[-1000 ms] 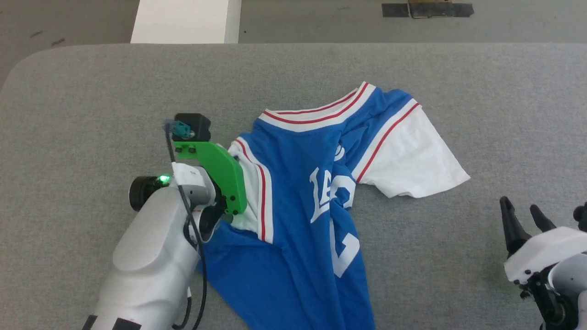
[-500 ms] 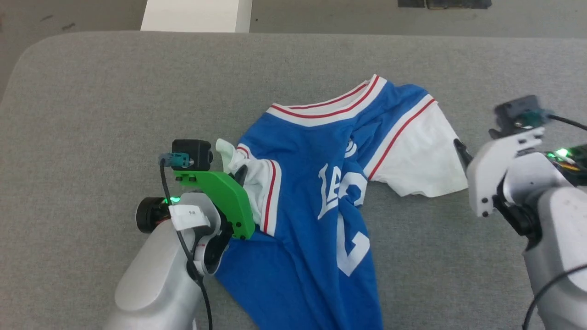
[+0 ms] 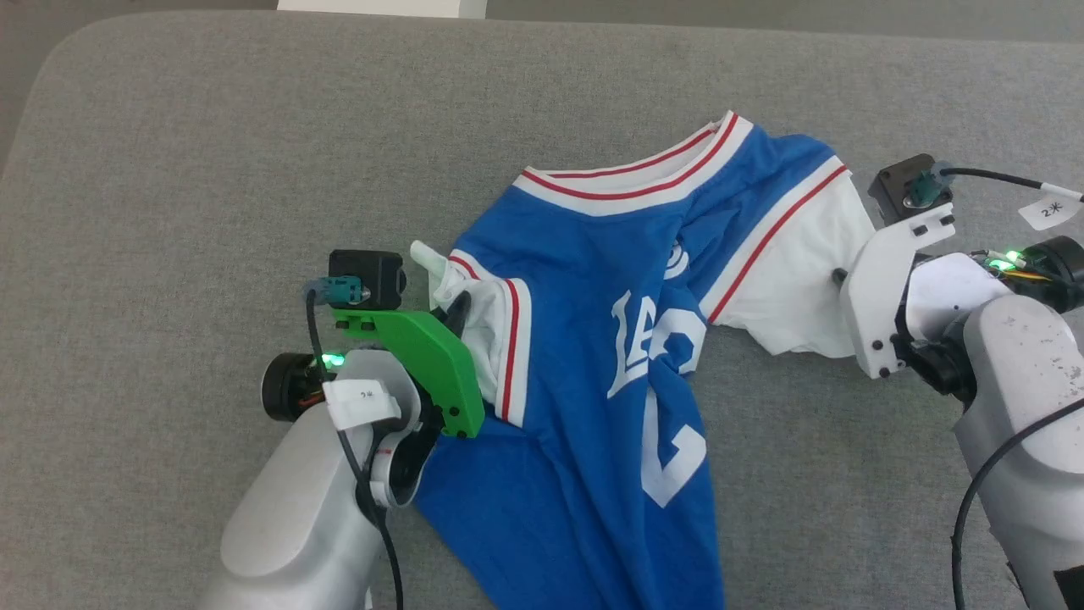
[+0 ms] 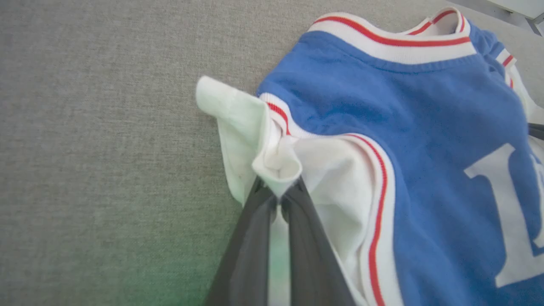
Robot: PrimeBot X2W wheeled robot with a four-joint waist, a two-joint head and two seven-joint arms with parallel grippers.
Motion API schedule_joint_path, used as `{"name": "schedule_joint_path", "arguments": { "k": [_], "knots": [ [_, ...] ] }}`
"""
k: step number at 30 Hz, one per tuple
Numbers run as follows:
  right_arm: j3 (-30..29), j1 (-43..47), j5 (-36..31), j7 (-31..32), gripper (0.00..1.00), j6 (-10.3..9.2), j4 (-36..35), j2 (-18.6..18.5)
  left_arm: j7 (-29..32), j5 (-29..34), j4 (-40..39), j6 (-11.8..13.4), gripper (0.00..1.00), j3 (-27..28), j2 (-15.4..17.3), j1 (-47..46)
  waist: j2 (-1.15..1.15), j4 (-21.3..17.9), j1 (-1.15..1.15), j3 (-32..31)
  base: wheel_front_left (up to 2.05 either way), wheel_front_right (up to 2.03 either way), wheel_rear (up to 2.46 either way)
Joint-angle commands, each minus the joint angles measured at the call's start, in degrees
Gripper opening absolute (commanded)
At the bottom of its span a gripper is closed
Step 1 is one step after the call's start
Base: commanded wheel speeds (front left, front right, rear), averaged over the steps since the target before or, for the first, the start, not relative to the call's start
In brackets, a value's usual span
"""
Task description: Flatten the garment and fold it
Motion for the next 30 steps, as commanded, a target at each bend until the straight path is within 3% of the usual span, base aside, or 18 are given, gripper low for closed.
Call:
{"name": "schedule_joint_path", "arguments": {
  "k": [1,5,10,16,23,30],
  "knots": [
    [1.69,1.67,1.14,0.04,0.00,0.00,2.02,0.46,-0.42,0.59,-0.11,0.31,0.00,0.05,0.02,0.29,0.00,-0.12,0.00,-0.06,0.00,0.00,0.00],
    [1.06,0.14,5.56,-4.14,0.00,0.00,0.53,-0.53,-1.70,-0.11,-0.17,0.03,0.00,0.77,-0.20,-0.24,0.00,-0.54,0.00,-0.89,0.00,0.00,0.00],
    [-5.58,-2.78,16.31,-8.07,0.00,0.00,-2.70,0.77,-2.64,-2.78,-0.38,-1.09,0.00,3.46,-0.19,-3.05,0.00,-1.13,0.00,-2.60,0.00,0.00,0.00],
    [-11.52,-11.12,25.40,-6.52,0.00,0.00,-6.59,1.10,-0.62,-4.05,0.32,-2.77,0.00,6.02,1.84,-12.94,0.00,-2.16,0.00,-4.22,0.00,0.00,0.00],
    [-16.56,-26.38,23.30,-5.95,0.00,0.00,-4.55,2.15,4.01,2.26,5.02,-3.16,0.00,4.03,6.27,-29.78,0.00,-3.61,0.00,-3.60,0.00,0.00,0.00],
    [-20.76,-41.19,15.20,-11.13,0.00,0.00,2.27,3.24,1.36,9.38,12.16,-2.27,0.00,2.78,8.39,-46.66,0.00,-4.89,0.00,-1.43,0.00,0.00,0.00]
  ]
}}
